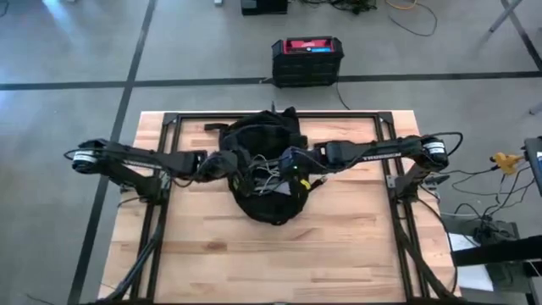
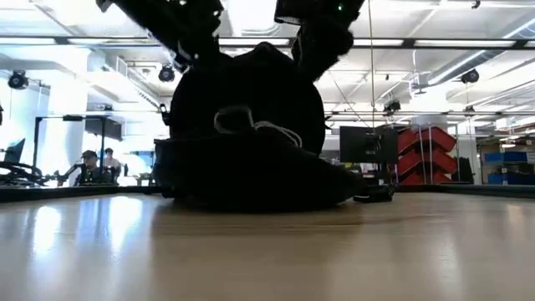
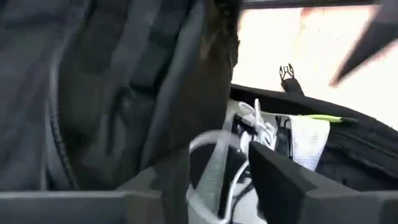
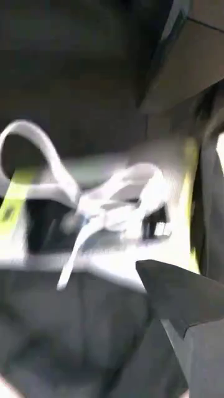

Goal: Unpack backpack
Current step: Put the white charger cable into the black backpack, then close the black backpack

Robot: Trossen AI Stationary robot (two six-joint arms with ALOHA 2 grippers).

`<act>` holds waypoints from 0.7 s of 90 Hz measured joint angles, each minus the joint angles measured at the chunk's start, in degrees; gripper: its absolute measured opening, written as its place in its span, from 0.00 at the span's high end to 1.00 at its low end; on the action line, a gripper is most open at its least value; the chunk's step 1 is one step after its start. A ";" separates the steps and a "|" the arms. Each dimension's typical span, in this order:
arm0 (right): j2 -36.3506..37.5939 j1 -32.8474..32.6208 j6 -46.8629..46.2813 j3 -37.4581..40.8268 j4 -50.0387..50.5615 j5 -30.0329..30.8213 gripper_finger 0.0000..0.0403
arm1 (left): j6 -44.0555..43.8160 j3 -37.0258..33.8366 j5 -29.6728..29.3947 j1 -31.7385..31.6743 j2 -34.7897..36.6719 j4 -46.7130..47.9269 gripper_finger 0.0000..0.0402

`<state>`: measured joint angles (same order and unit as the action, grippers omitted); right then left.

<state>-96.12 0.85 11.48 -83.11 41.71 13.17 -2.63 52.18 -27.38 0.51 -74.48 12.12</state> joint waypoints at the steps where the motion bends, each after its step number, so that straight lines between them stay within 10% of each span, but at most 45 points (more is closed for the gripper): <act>1: 0.00 -0.05 -0.51 0.00 0.01 -0.89 0.03 | 0.00 0.37 -0.02 0.01 0.00 0.58 0.60; 29: 0.44 -5.26 -4.76 0.13 3.90 -4.02 0.03 | -1.79 10.40 3.15 4.50 0.35 12.82 0.54; 63: 5.66 -17.91 -11.09 0.17 10.56 6.53 0.03 | -16.52 13.62 3.83 17.26 0.39 29.54 0.60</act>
<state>-90.45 -17.06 0.38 -82.94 52.27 19.70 -19.15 65.80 -23.55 17.78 -74.08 41.66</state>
